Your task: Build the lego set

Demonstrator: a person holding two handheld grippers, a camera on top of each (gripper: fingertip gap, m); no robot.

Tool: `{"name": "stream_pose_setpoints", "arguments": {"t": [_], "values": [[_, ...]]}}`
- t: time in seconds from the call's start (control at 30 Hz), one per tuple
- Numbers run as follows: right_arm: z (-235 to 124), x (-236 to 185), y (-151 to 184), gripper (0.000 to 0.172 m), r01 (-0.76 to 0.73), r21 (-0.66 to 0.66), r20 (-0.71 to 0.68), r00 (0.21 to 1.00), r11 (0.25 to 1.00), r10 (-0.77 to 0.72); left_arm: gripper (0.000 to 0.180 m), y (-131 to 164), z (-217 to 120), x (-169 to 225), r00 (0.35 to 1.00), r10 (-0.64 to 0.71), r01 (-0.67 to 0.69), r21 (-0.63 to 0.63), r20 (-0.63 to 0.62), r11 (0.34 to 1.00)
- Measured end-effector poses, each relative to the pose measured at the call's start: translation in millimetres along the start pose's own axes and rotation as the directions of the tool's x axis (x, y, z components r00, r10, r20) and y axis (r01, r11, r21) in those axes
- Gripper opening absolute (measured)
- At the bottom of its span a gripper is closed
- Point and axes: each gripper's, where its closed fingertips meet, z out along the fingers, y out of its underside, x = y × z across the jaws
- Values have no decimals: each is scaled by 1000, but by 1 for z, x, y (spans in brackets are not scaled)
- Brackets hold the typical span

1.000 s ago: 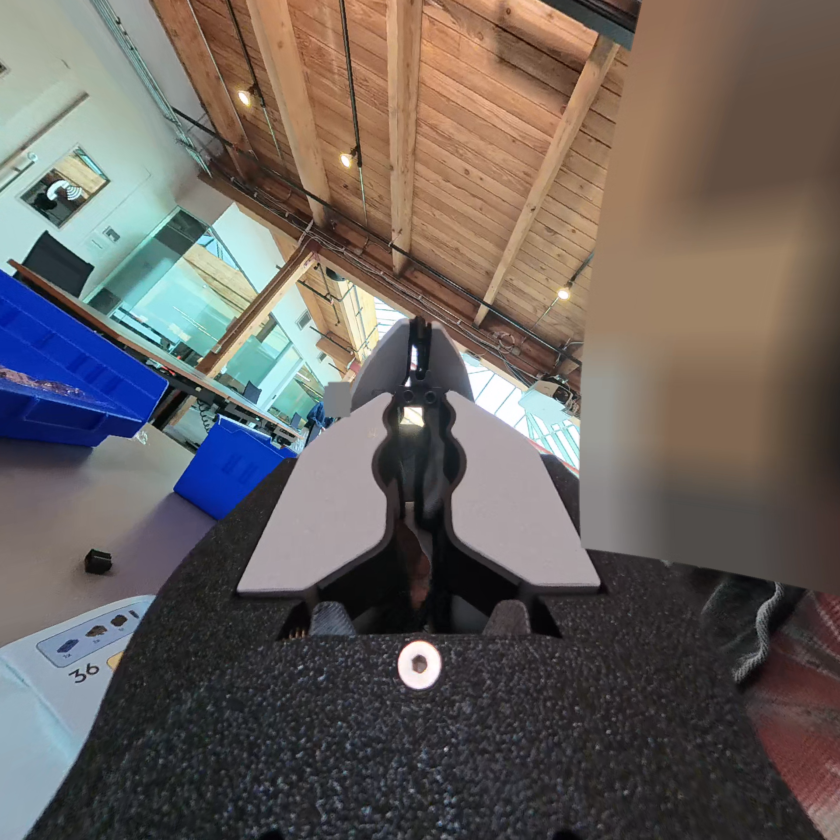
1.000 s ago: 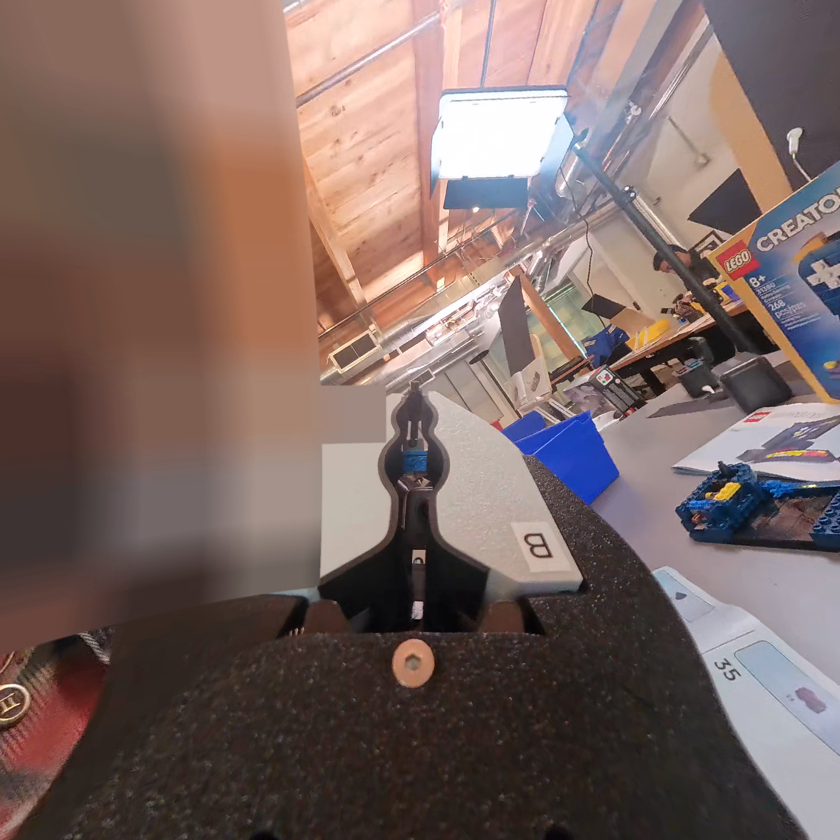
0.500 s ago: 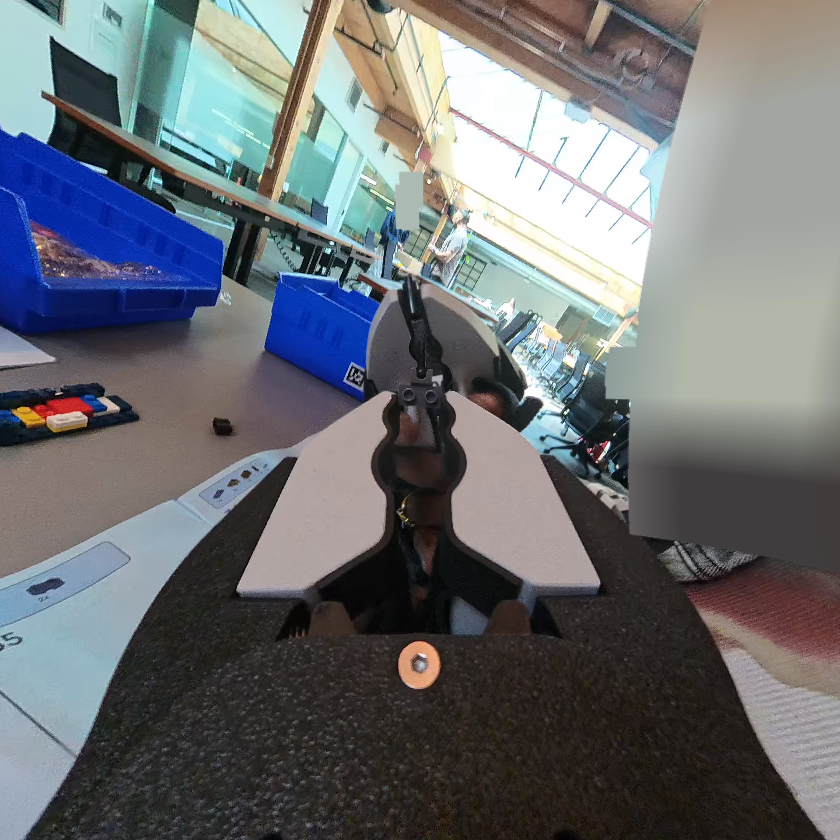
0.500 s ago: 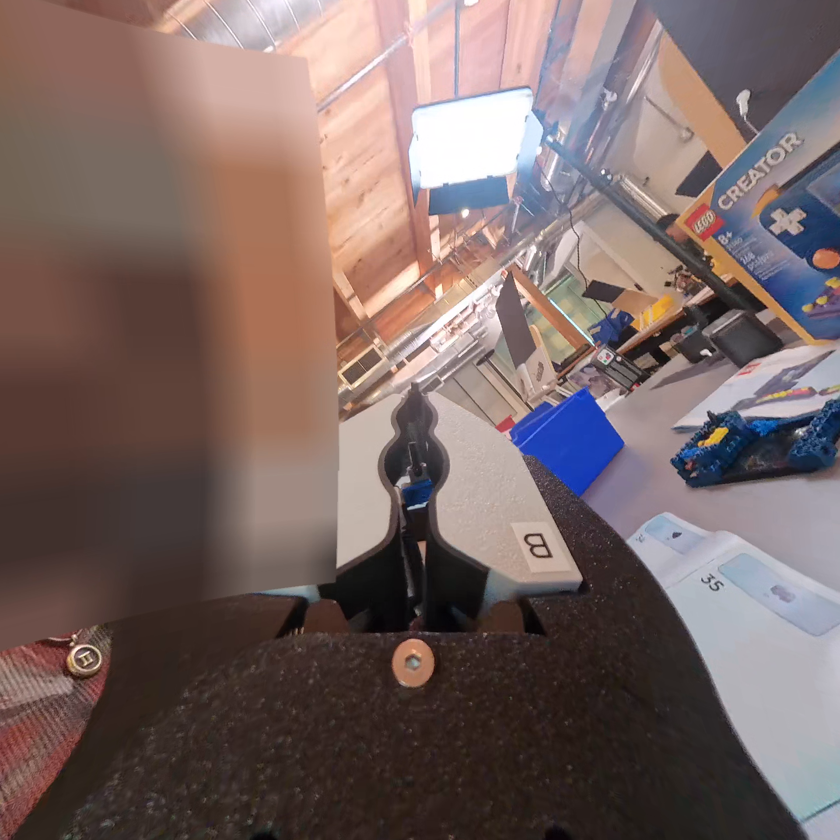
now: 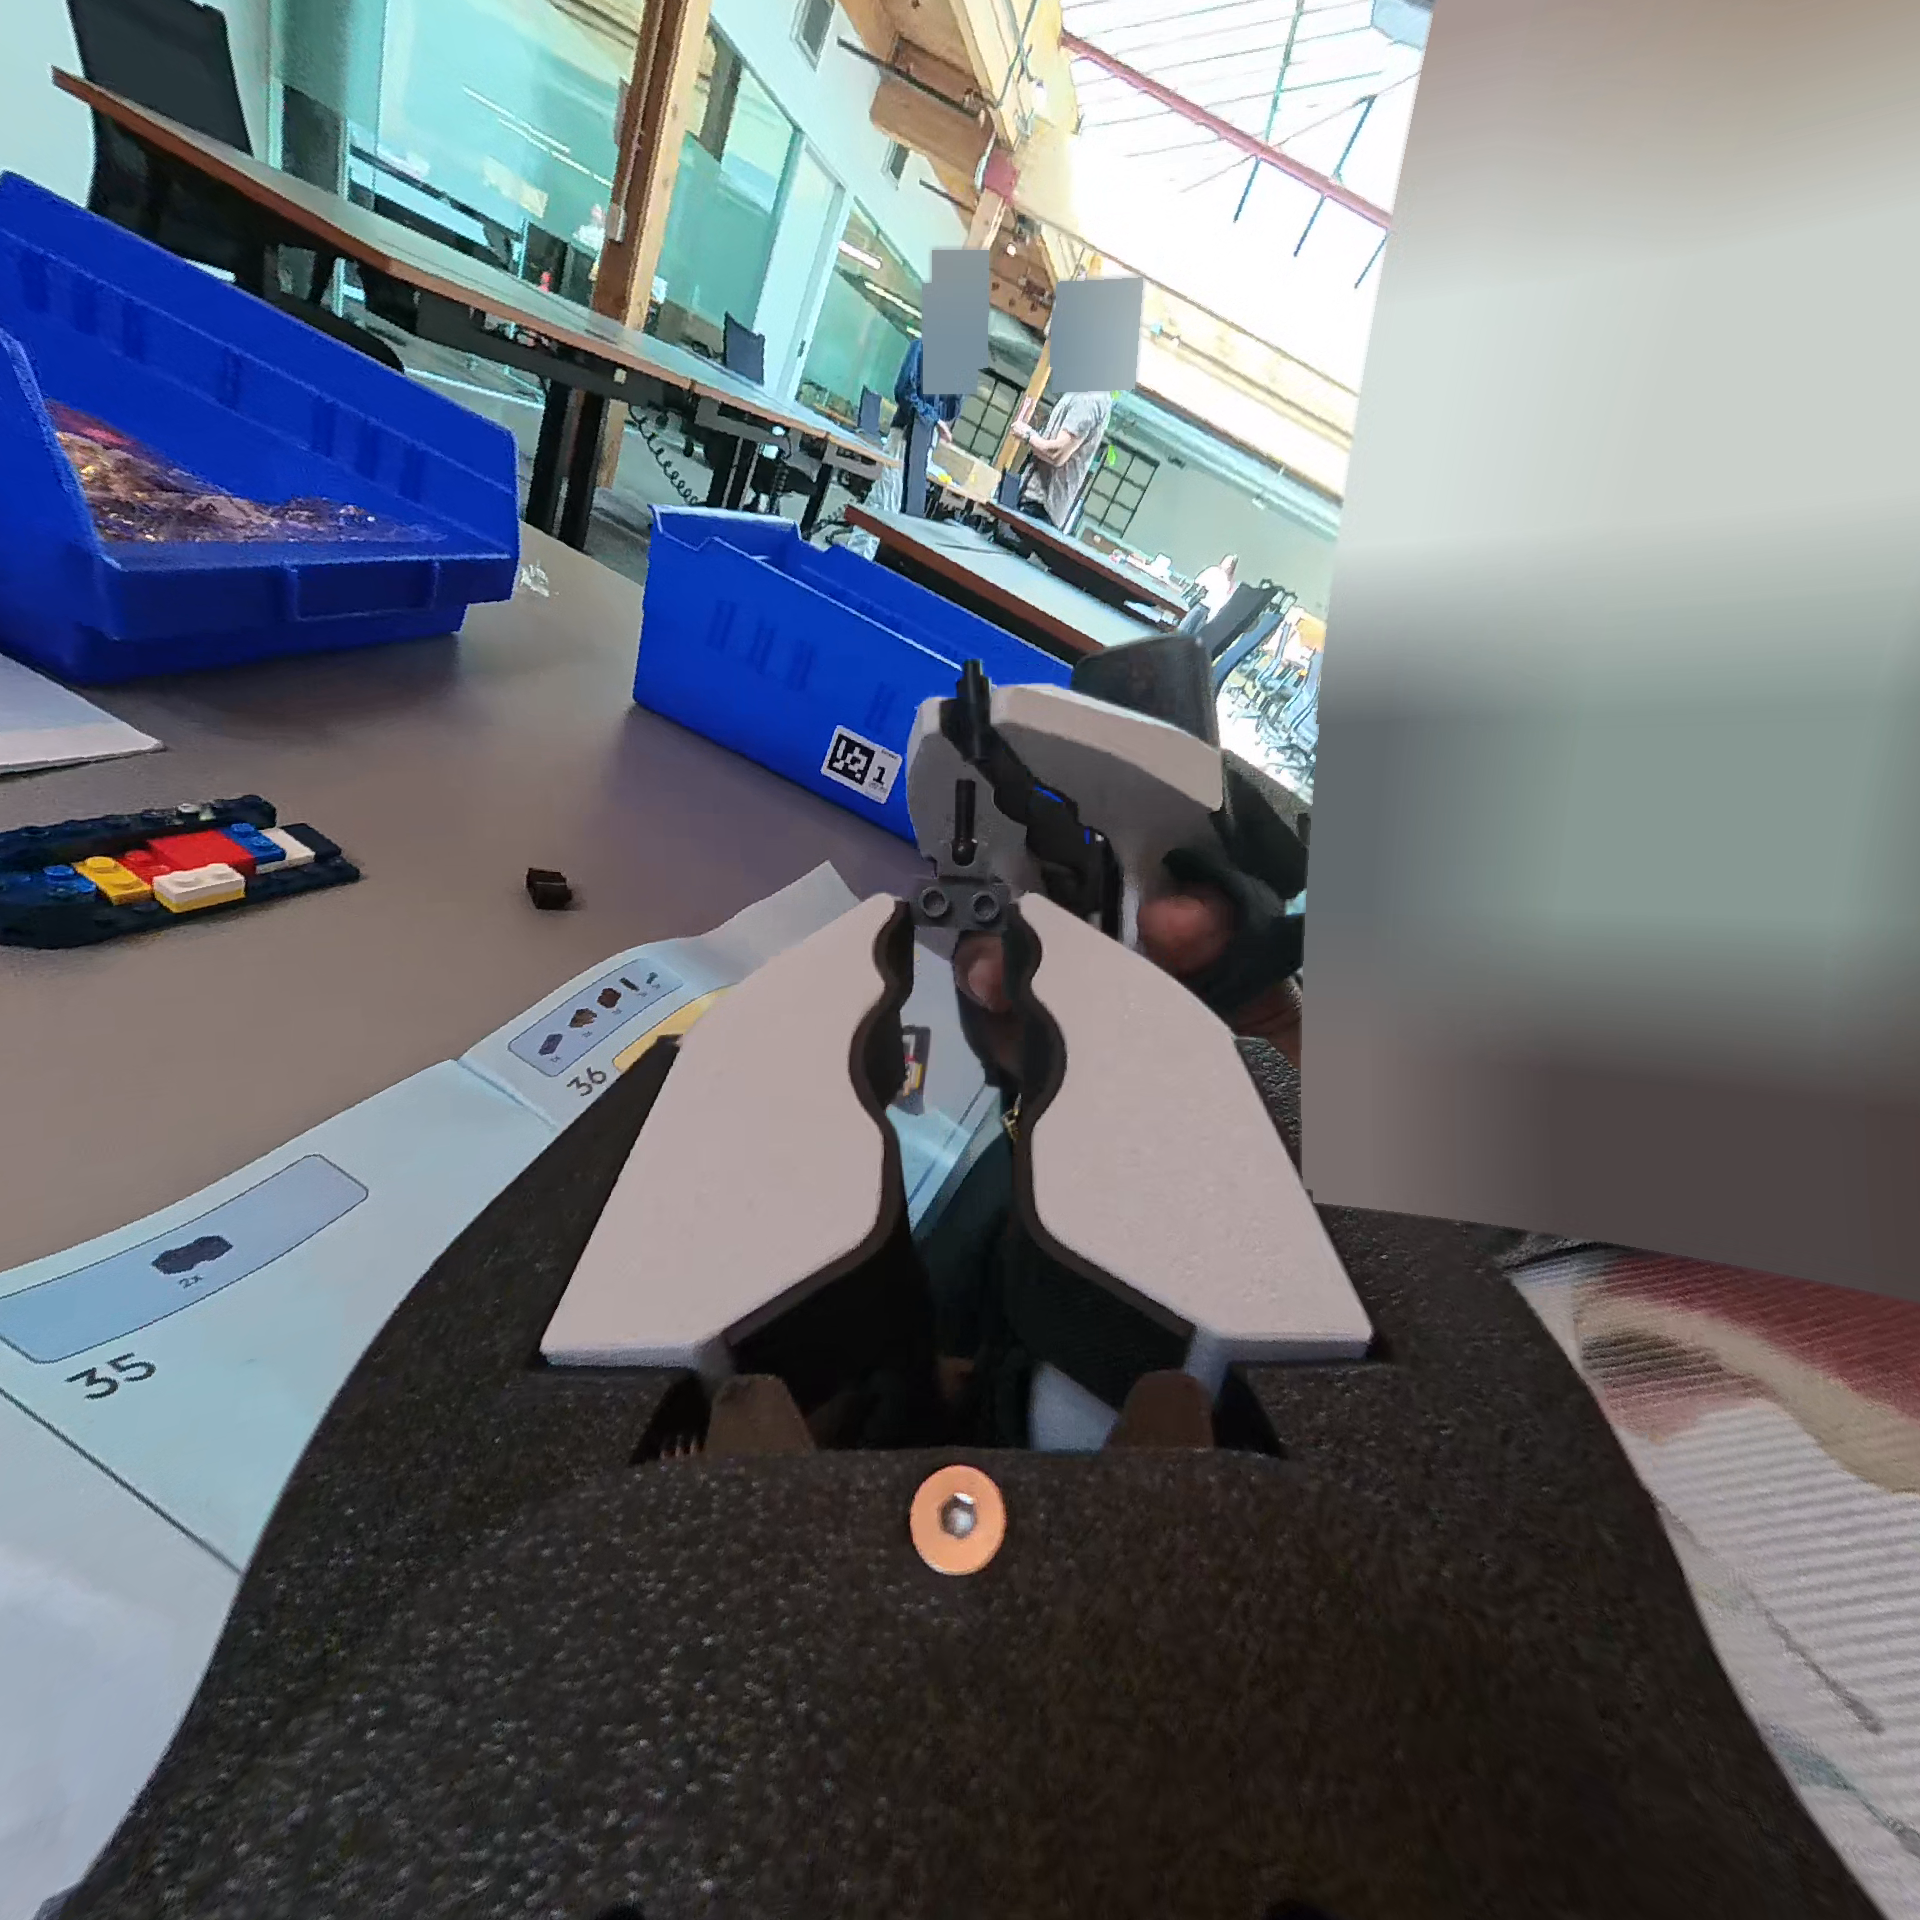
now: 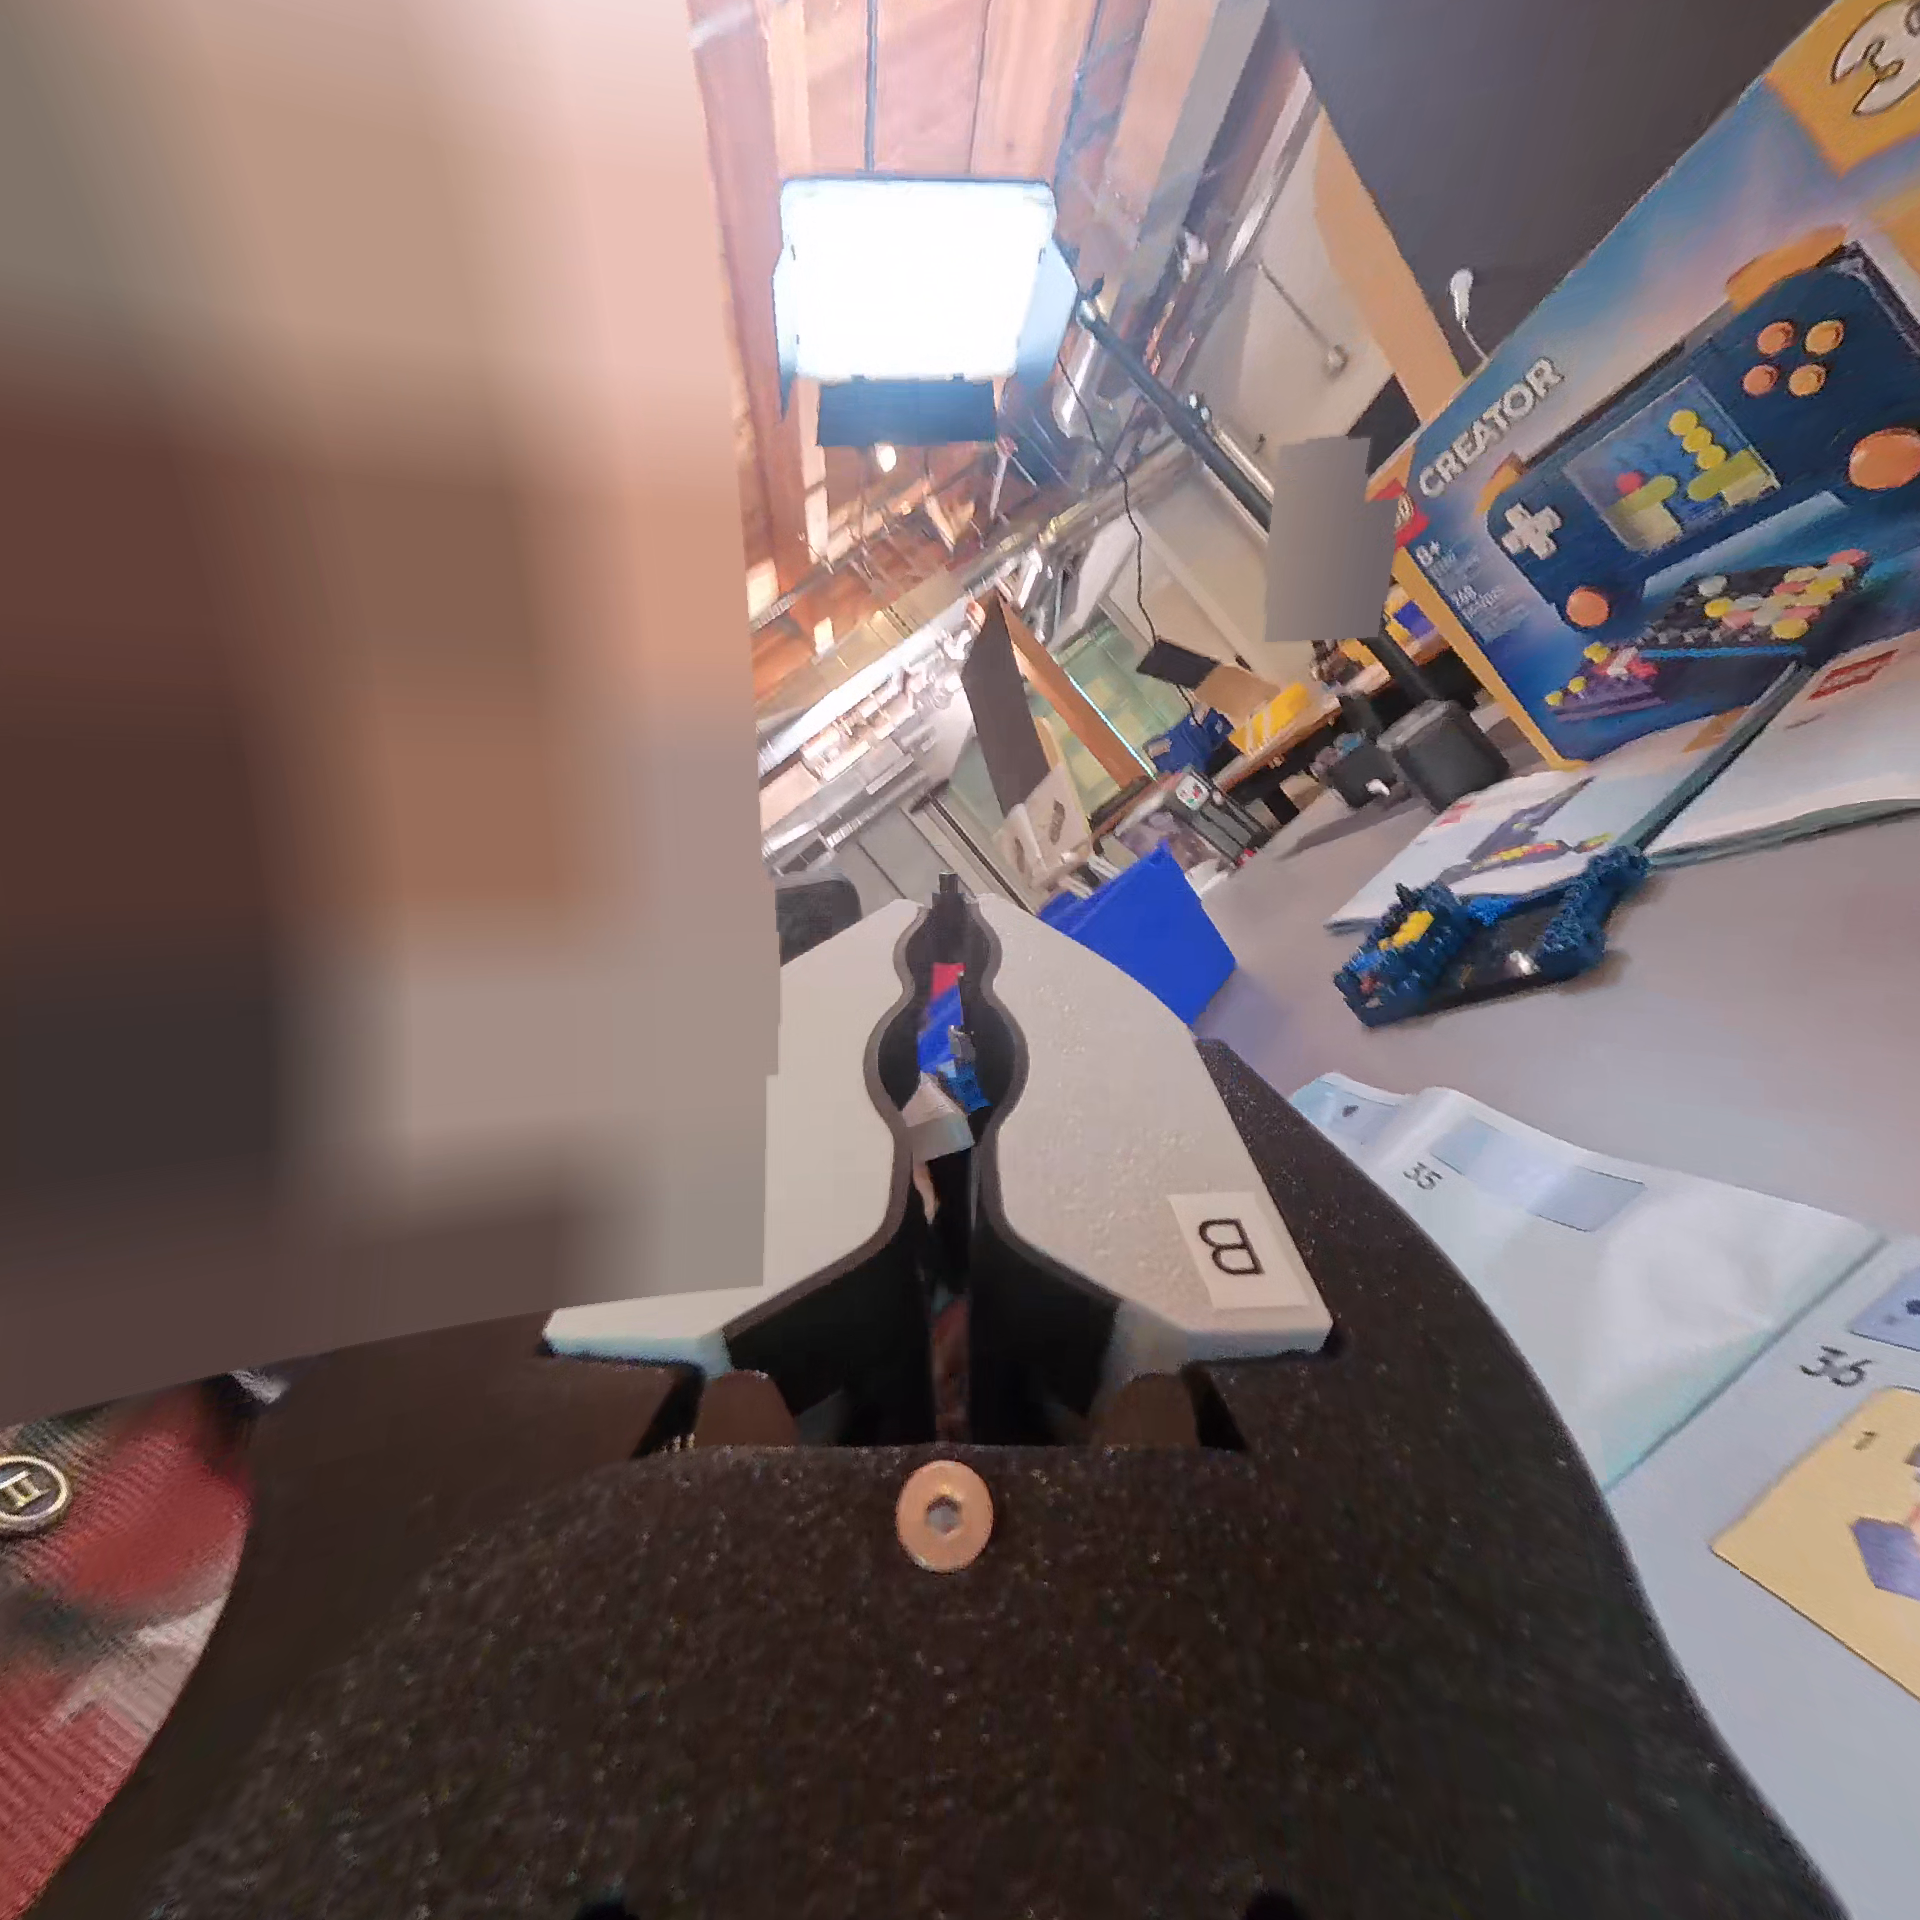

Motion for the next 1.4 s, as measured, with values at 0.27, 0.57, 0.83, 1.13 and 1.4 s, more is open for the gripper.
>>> {"name": "stream_pose_setpoints", "arguments": {"t": [0.27, 0.57, 0.83, 1.13, 1.4], "values": [[-28, 18, 6, 5, -157, -30, -222, 964, 987, 146, 16, 34, 6, -1, 996, -3, 15, -129, 89, 992], [-74, 32, 15, 5, -191, 101, -457, 863, 976, 216, 16, 64, 19, 2, 983, 53, -11, -232, 176, 973], [-71, 41, 24, 5, -206, 67, -445, 870, 976, 214, 16, 72, 22, -1, 983, 36, 16, -280, 182, 960], [-68, 42, 29, 5, -189, 29, -453, 873, 982, 181, 16, 72, 23, -3, 984, -7, 57, -278, 177, 959], [-66, 41, 30, 5, -169, 14, -454, 877, 986, 157, 16, 70, 23, -2, 986, -41, 83, -264, 161, 961]]}}
